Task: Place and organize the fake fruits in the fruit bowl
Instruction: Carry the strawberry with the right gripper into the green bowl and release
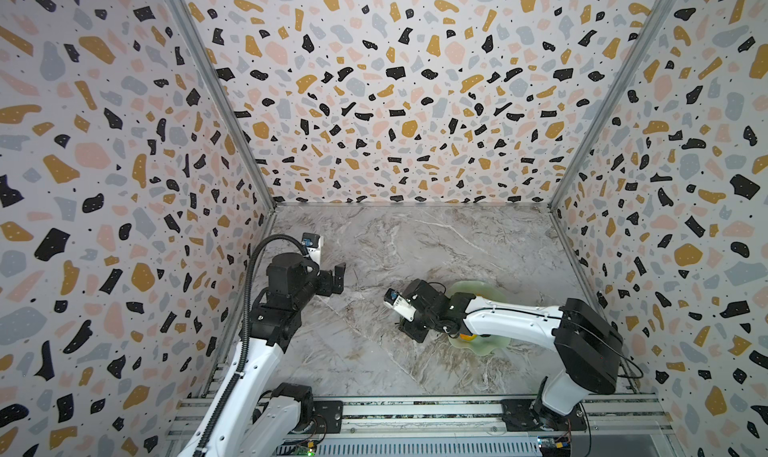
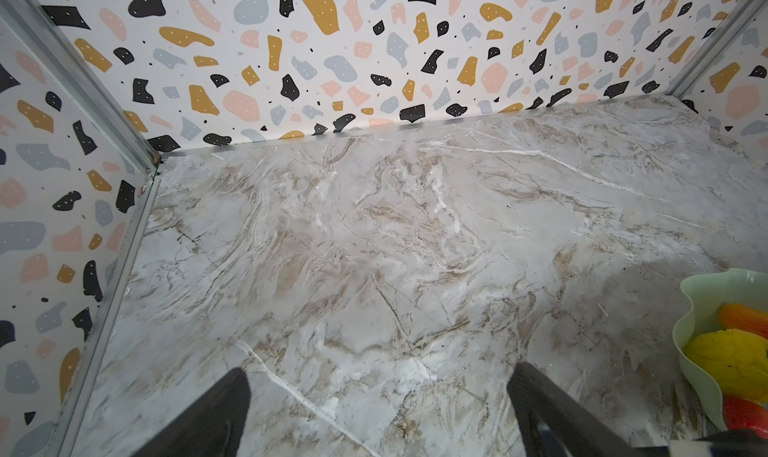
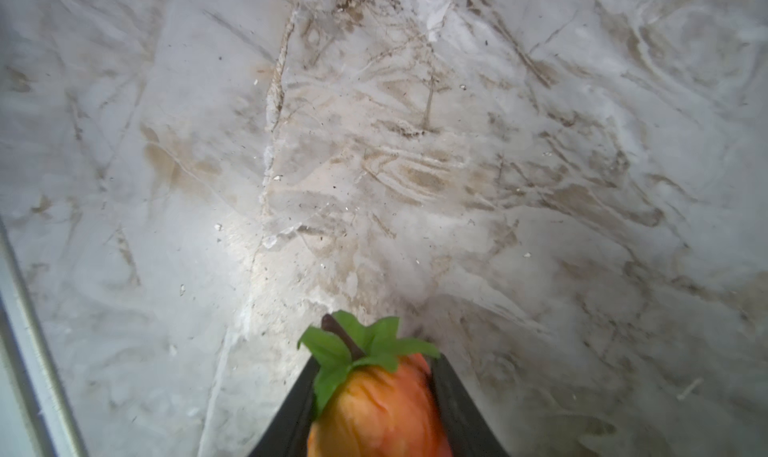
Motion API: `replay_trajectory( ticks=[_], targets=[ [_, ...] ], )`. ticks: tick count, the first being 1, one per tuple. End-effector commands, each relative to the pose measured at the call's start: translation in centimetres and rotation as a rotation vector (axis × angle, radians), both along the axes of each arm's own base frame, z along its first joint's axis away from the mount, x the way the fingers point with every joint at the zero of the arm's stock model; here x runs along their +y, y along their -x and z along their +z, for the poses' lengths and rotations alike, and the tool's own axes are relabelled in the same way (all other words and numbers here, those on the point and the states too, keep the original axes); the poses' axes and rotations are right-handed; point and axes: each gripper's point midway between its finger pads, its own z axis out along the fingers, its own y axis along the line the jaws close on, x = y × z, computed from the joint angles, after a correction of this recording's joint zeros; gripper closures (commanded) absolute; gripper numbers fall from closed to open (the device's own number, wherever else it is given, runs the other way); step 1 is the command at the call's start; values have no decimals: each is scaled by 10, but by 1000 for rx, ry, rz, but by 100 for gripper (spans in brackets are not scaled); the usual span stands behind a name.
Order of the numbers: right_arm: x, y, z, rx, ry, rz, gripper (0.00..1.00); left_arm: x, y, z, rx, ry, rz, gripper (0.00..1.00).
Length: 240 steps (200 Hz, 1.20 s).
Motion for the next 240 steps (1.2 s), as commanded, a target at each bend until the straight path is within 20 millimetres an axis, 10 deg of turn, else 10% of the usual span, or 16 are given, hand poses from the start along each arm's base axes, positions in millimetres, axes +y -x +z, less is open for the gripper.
replay_trajectory(
  ticks=[1, 37, 86, 240],
  targets=[
    [-33, -13, 44, -38, -99, -135, 70, -2, -2, 4, -26, 11, -7, 0],
    [-123, -51, 91, -168, -228, -511, 70, -3, -2, 4, -25, 13, -11, 0],
    [-219, -77, 82, -154, -377, -922, 69, -4, -1, 4, -25, 17, -18, 0],
    [-221, -98, 27, -63, -374, -940, 70, -2, -1, 4, -26, 13, -10, 0]
  ],
)
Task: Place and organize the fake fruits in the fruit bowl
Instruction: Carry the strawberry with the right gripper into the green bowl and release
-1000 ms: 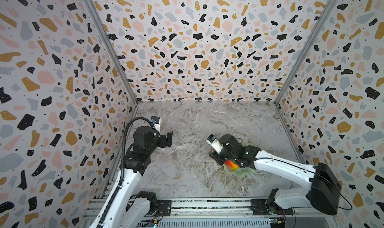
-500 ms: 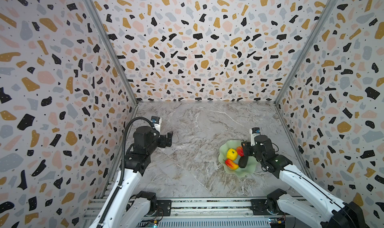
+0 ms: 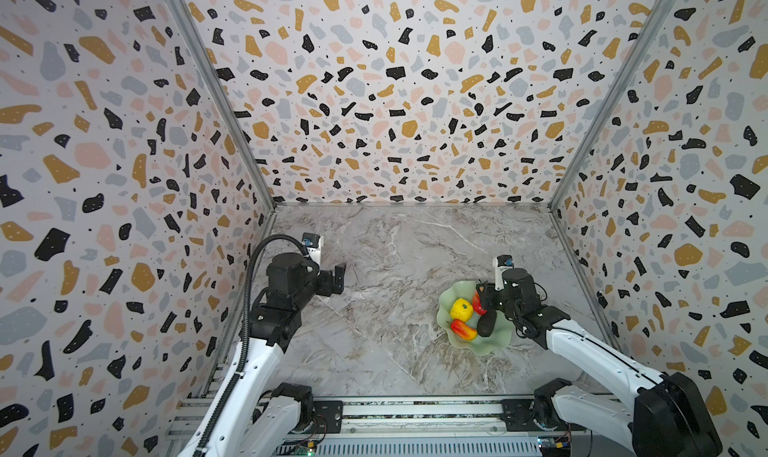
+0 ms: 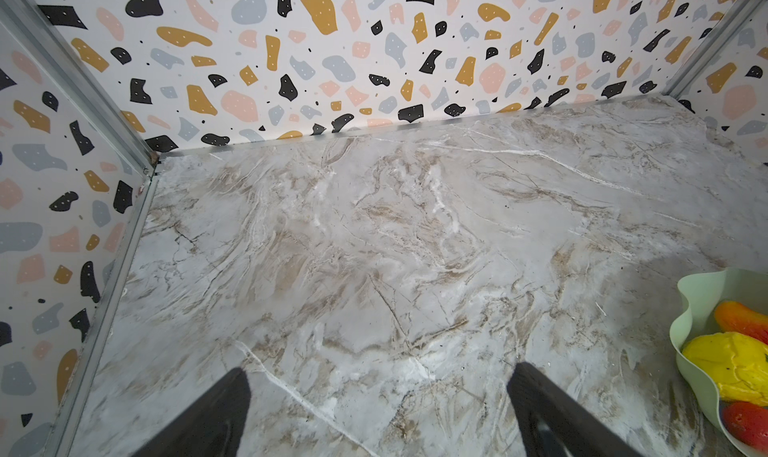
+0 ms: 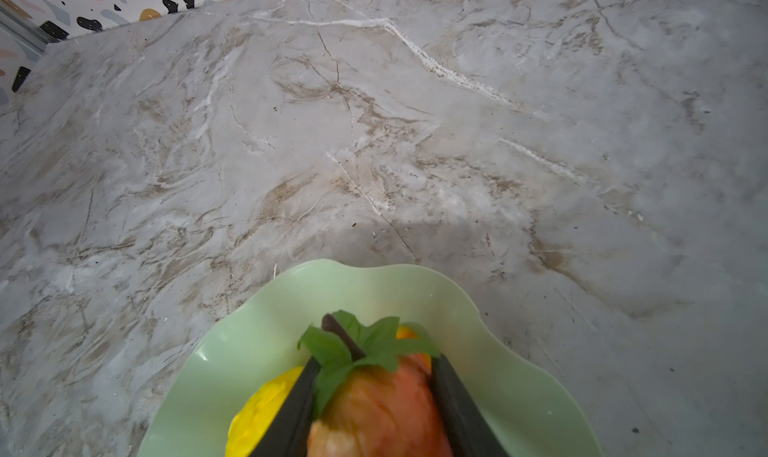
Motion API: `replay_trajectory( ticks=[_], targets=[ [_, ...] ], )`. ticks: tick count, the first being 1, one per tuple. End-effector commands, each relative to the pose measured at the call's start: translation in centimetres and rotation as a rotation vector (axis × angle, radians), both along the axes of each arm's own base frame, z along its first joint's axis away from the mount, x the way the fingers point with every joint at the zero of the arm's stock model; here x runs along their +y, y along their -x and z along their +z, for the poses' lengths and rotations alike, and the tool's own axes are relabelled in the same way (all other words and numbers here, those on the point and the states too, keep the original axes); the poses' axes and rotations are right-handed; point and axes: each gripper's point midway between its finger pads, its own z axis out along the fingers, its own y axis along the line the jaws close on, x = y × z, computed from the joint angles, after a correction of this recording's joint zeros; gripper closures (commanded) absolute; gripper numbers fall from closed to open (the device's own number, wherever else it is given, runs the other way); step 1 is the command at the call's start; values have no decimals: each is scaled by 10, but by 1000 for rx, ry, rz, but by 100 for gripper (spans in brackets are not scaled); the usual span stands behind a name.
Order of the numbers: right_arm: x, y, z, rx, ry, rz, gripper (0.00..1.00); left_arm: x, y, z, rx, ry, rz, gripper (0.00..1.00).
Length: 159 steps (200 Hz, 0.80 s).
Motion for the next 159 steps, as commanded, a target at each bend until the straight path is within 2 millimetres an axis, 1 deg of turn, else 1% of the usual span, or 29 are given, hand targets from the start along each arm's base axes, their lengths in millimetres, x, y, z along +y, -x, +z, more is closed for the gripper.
replay_trajectory(
  ticks=[1, 51, 117, 136, 159],
  targets=[
    [3, -1, 1, -8, -23, 10, 70, -2, -2, 3, -26, 11, -6, 0],
    [8, 3, -10, 24, -33, 36, 69, -1, -2, 4, -27, 10, -5, 0],
    [9, 6, -21, 56, -30, 45, 70, -1, -2, 2, -24, 8, -2, 0],
    [8, 6, -21, 53, -23, 43, 69, -1, -2, 2, -22, 8, -3, 0],
    [5, 2, -16, 30, -15, 29, 70, -1, -2, 1, -20, 9, -3, 0]
  ],
)
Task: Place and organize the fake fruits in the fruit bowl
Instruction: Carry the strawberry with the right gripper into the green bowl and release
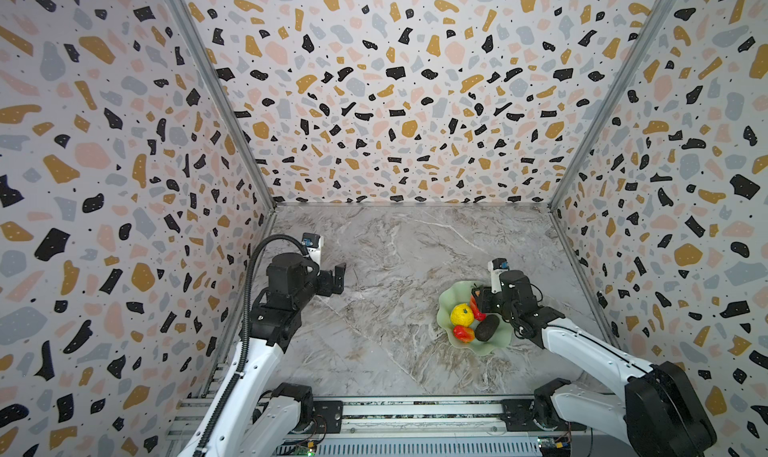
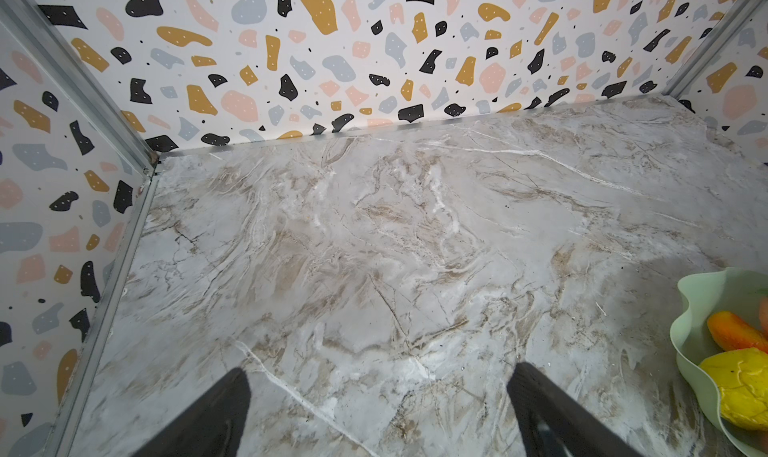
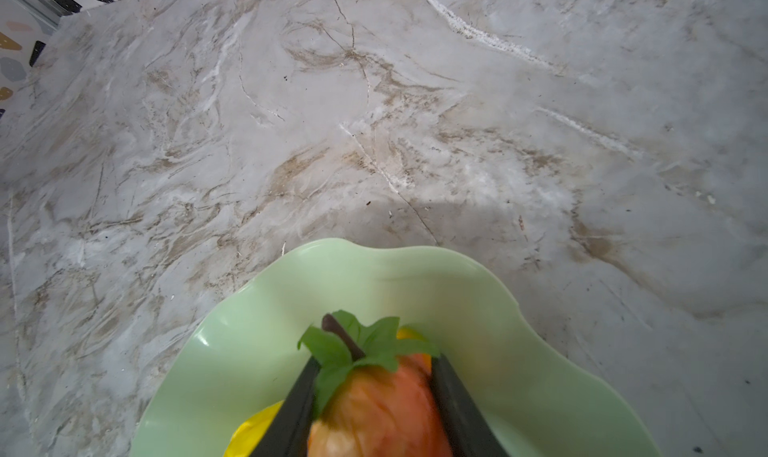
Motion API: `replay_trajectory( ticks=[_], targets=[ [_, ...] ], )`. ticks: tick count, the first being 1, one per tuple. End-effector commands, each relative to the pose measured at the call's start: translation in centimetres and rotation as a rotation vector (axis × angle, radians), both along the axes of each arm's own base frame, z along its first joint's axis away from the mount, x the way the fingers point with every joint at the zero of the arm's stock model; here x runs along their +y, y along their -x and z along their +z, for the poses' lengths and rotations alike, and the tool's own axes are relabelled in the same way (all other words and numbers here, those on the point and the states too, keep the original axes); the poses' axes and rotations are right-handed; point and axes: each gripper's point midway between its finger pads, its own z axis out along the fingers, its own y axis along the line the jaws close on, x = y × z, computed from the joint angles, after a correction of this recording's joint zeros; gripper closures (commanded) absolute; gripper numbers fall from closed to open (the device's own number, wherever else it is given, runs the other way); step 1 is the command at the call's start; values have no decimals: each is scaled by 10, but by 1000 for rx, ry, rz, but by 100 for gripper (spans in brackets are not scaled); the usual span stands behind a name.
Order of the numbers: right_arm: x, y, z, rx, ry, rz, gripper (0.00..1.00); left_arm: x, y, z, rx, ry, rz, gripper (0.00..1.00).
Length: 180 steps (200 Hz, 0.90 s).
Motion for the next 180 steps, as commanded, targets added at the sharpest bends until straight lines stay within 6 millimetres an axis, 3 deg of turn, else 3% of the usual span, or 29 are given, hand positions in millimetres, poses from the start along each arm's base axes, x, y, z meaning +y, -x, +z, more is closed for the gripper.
replay_trajectory(
  ticks=[1, 62, 138, 152, 180],
  targets=[
    [-3, -2, 4, -16, 8, -17, 70, -1, -2, 2, -22, 9, -3, 0],
    [-23, -13, 15, -80, 45, -131, 65, -1, -2, 3, -26, 8, -3, 0],
    [-23, -14, -3, -66, 42, -131, 56, -1, -1, 4, -29, 8, -3, 0],
    [-24, -13, -3, -67, 49, -127, 49, -1, -1, 3, -28, 9, -3, 1],
    [-24, -10, 7, -87, 62, -103, 19, -1, -2, 2, -24, 9, -4, 1]
  ],
)
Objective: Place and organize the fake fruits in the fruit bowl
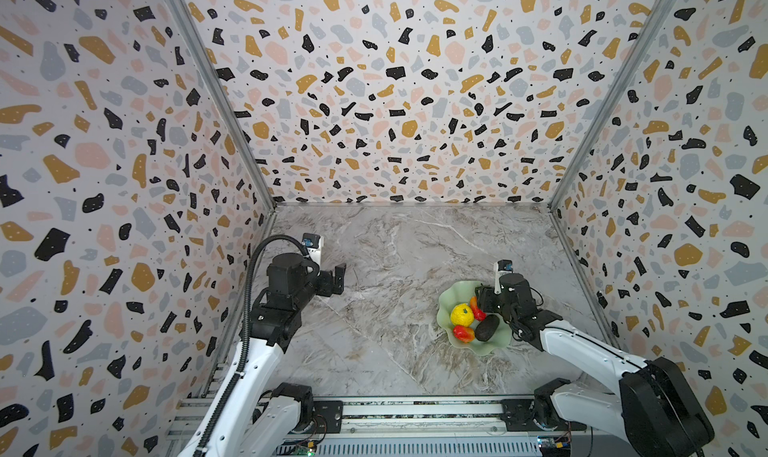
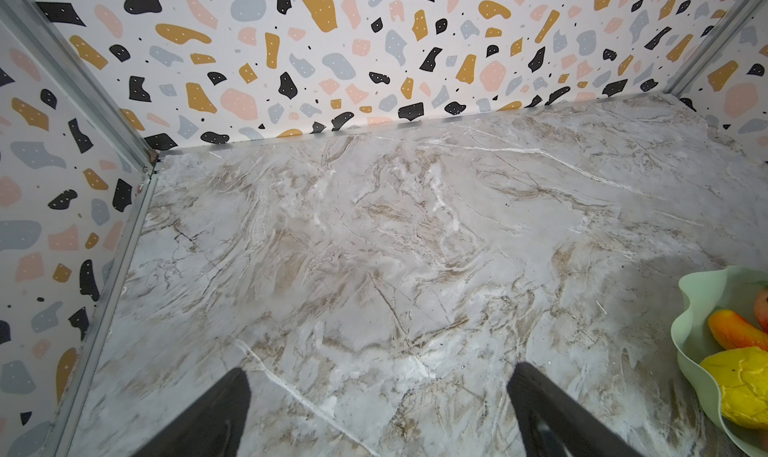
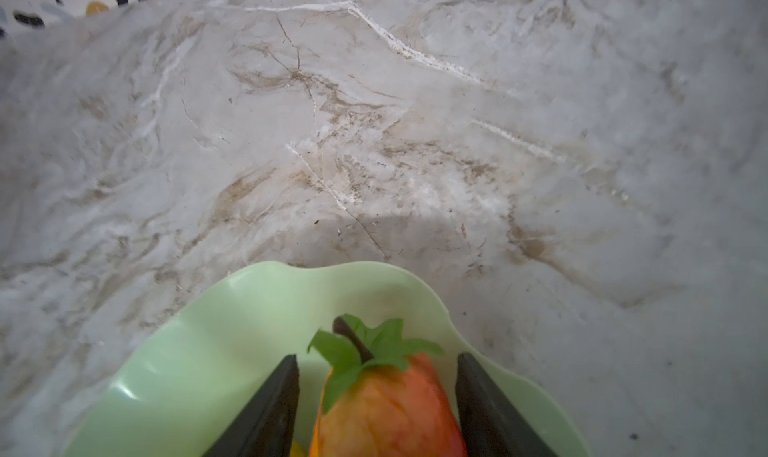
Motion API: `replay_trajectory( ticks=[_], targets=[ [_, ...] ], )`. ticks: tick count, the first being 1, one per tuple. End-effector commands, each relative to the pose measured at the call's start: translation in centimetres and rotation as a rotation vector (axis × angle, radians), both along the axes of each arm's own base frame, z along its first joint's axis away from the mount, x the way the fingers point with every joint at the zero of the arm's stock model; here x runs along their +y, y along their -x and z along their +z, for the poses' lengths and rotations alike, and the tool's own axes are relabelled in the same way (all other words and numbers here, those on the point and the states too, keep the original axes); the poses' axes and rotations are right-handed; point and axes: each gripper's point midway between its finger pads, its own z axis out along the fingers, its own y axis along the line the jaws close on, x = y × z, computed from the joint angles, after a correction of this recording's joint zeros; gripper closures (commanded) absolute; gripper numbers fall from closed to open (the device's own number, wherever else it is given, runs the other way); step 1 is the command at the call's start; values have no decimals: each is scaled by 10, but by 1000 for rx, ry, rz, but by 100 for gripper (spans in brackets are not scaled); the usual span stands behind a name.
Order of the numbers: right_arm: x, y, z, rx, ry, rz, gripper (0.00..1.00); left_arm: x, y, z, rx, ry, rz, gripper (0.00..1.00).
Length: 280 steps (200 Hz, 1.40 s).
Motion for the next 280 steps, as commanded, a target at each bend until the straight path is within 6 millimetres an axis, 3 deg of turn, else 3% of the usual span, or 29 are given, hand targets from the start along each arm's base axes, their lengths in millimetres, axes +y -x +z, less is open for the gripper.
replay_trajectory(
  ticks=[1, 28, 61, 86, 104, 126, 150, 168, 179, 208, 228, 265, 280],
  targets=[
    [-1, 0, 17, -43, 7, 15, 18, -1, -2, 4, -27, 9, -4, 0],
    [-1, 1, 43, -93, 27, 46, 0, -1, -4, 2, -22, 6, -2, 0],
    [-9, -4, 101, -216, 67, 42, 1, -2, -9, 3, -11, -7, -8, 0],
    [-37, -17, 146, -406, 83, -24, 0, 9, -16, 27, -54, 29, 83, 0],
    [-76, -30, 160, -495, -8, -134, 0, 24, -19, 53, -172, 128, 206, 1],
    [-134, -41, 148, -525, -105, -331, 0, 55, -15, 58, -344, 209, 392, 0],
    [-172, -49, 117, -501, 10, -462, 1, 94, -3, 21, -468, 187, 613, 0],
    [-182, -49, 94, -474, 91, -494, 1, 109, 6, -9, -515, 164, 693, 0],
    [-183, -46, 84, -481, 109, -497, 1, 113, 9, -25, -517, 148, 717, 0],
    [-178, -41, 79, -572, 166, -512, 1, 122, 12, -56, -483, 67, 767, 0],
    [-166, -52, 78, -559, 177, -464, 1, 125, 9, -68, -469, 23, 775, 1],
    [-127, -57, 89, -628, 268, -325, 1, 111, -16, -91, -419, -44, 671, 1],
    [-123, -52, 89, -634, 302, -321, 1, 104, -26, -99, -403, -65, 630, 0]
  ],
)
